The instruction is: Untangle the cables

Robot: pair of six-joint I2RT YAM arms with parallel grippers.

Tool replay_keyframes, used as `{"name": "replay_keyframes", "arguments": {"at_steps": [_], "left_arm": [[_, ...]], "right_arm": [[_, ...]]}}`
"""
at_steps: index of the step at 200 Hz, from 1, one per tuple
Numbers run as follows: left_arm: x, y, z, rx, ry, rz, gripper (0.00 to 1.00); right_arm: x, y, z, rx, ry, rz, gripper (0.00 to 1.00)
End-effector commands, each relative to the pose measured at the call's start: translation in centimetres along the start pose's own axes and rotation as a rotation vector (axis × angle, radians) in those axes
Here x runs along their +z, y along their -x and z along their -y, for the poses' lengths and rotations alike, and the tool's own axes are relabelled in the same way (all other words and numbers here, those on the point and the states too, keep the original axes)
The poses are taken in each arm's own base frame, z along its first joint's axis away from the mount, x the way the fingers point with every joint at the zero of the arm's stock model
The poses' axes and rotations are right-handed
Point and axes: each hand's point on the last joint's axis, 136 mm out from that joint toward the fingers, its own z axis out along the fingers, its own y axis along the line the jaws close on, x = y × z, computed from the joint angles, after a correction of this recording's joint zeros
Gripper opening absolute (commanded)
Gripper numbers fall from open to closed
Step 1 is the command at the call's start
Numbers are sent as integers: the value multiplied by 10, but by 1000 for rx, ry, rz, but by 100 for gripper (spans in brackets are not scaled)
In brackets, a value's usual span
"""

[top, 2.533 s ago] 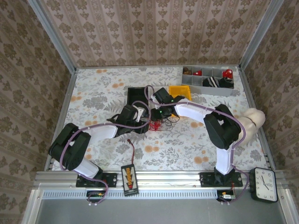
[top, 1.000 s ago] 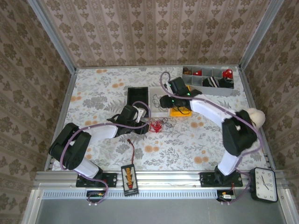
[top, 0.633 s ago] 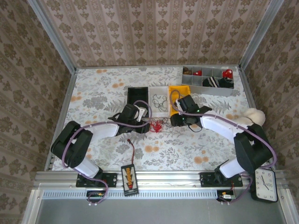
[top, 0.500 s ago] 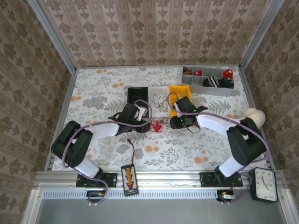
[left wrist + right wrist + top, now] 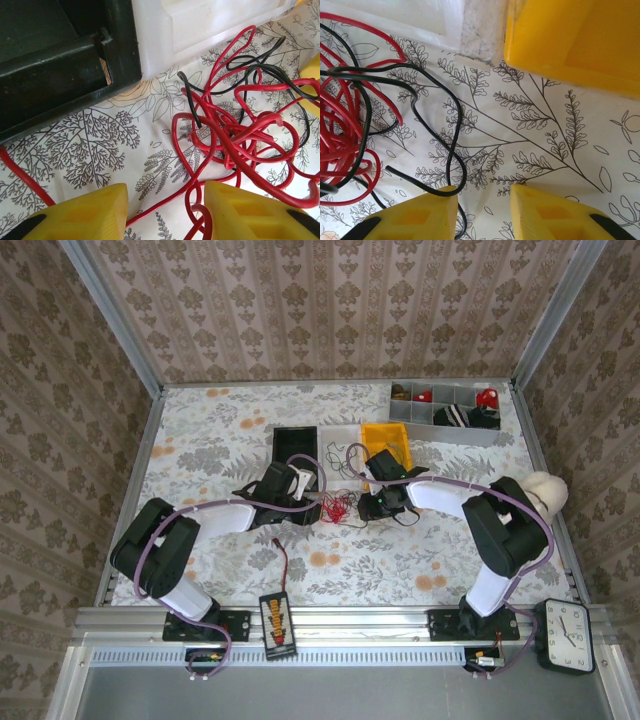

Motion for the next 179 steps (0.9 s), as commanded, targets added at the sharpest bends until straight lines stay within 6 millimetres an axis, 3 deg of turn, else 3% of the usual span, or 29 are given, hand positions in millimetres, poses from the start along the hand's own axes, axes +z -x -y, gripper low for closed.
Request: {"name": "replay_keyframes", "arguments": {"at_steps": [1,24,43,124,164,179], "left_arm": [[1,5,5,16,-11,-1,44],[1,5,5,17,-8,-3,44],[2,4,5,17,-12,-6,44],[1,5,7,18,-10,0,44],[1,3,4,24,4,-12,41],[0,3,4,27,7,-11,30]], "right_arm": [[-24,21,-7,-12,9,126,35],[-47,32,-9,-29,3,243,36],[-54,32,-12,-50,13,257,37],[-6,16,-17,-61,45,90,37],[-13,25,-10,-62,-6,145,9],[-24,25,1,-46,-65,180,3]]}}
